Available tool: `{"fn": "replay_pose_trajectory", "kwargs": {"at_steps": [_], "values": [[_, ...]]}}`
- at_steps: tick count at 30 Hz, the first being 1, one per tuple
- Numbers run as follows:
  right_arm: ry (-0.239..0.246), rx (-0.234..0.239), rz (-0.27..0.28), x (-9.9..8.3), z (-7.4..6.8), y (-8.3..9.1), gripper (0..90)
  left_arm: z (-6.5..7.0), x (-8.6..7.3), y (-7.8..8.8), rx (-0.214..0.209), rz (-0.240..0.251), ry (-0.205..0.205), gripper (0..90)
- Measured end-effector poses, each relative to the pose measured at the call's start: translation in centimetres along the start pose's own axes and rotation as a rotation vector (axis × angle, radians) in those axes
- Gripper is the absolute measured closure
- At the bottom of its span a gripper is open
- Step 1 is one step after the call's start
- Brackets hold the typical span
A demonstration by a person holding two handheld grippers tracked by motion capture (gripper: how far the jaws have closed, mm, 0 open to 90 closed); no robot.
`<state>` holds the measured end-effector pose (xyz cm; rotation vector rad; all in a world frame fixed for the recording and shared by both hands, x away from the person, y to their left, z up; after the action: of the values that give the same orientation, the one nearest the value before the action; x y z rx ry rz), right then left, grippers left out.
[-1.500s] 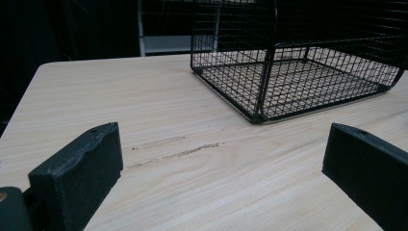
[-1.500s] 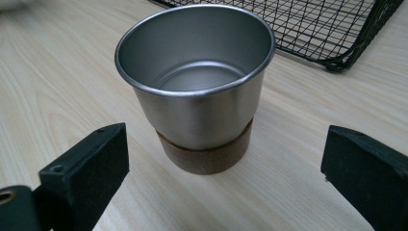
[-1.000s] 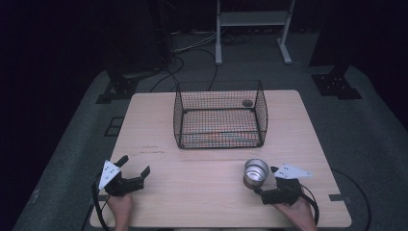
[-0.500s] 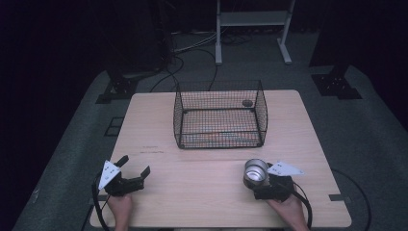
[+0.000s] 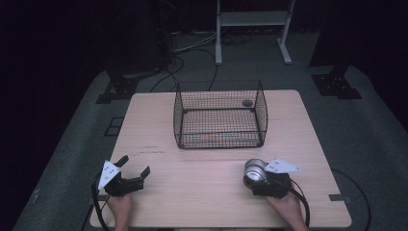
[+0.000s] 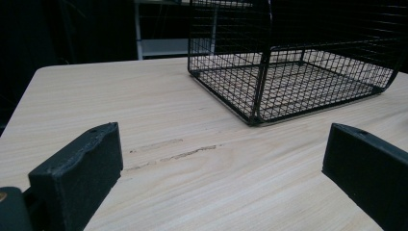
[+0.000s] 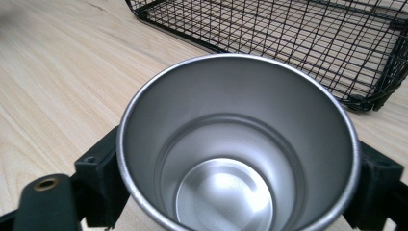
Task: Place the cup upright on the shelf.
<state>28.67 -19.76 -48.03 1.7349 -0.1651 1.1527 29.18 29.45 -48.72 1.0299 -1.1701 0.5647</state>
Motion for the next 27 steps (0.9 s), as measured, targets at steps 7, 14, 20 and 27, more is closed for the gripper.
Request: {"fn": "replay_pose_trajectory", "kwargs": {"at_steps": [7,14,20,27], "values": [[0.020,-0.003,-0.015,0.2,0.1,0.2,17.7,0.0,0.0,0.0,0.000,0.000,0.000,0.0],[0.026,0.004,-0.008,1.2,0.5,1.2,17.8,0.0,0.0,0.0,-0.001,0.001,0.001,0.0],[0.016,0.056,0.008,2.3,0.9,2.4,17.8,0.0,0.0,0.0,0.000,0.000,0.004,0.0],[0.009,0.095,0.002,3.3,1.4,2.8,17.8,0.0,0.0,-0.1,0.000,-0.002,-0.002,0.0]]}}
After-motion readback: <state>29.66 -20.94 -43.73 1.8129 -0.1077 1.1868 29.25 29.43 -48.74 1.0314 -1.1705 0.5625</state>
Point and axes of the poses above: each handheld gripper's, and its own axes: y roughly backward along the jaws, x roughly out of its top, z roughly to its right, the point moved 1 cm from there along -y, roughly forward along the jaws, and after that the axes turned 9 degrees about -z, right-handed, at the moved point
